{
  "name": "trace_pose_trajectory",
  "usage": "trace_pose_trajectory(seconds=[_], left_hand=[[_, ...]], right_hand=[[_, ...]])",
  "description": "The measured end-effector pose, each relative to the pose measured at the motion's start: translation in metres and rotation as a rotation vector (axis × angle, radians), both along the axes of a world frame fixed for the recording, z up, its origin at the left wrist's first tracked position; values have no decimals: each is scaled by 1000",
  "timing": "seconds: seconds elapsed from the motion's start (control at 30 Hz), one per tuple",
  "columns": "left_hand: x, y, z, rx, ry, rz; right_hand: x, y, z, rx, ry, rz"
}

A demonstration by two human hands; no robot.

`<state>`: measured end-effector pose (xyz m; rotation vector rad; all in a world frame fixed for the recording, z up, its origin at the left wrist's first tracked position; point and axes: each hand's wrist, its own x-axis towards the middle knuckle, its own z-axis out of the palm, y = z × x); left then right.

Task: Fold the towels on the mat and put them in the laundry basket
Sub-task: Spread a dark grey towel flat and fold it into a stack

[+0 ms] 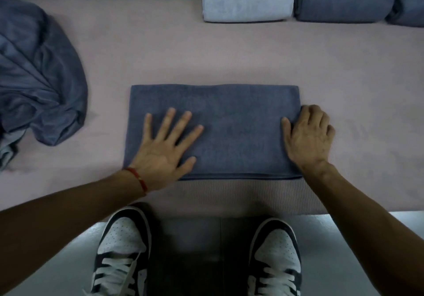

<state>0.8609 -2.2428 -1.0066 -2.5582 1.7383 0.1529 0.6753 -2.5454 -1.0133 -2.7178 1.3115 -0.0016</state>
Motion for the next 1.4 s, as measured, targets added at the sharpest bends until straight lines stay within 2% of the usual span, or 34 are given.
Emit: trace_pose_trajectory(seconds=[0.17, 0.5, 0.7, 0.87, 0.97, 1.07, 1.17, 1.23, 1.27, 1.33, 1.4], left_hand=[[-45, -34, -14, 24, -31, -201], [-43, -34, -14, 3, -56, -259], [-43, -35, -11, 28, -20, -249], [-38, -34, -2, 100, 113, -259], [-30, -38, 14, 7, 383, -147], [-21, -44, 39, -376, 745, 117], [-12, -49, 71, -578, 1271, 523], [-5, -45, 87, -648, 1635, 766], [0, -41, 92, -690, 1742, 857], [9, -28, 91, -781, 1772, 974], [17, -13, 84, -854, 1708, 1034]], right_hand=[[-7, 13, 2, 36, -87, -25], [5, 3, 27, 559, -352, -196], [2, -14, 42, 755, -336, -432], [-3, -25, 72, 954, -301, -302], [11, -17, 92, 880, -313, -179], [41, 12, 111, 684, -292, 17], [80, 64, 128, 506, -313, 253], [104, 101, 129, 468, -369, 374], [114, 118, 127, 486, -397, 421], [129, 145, 122, 622, -386, 507], [134, 163, 116, 766, -312, 583]])
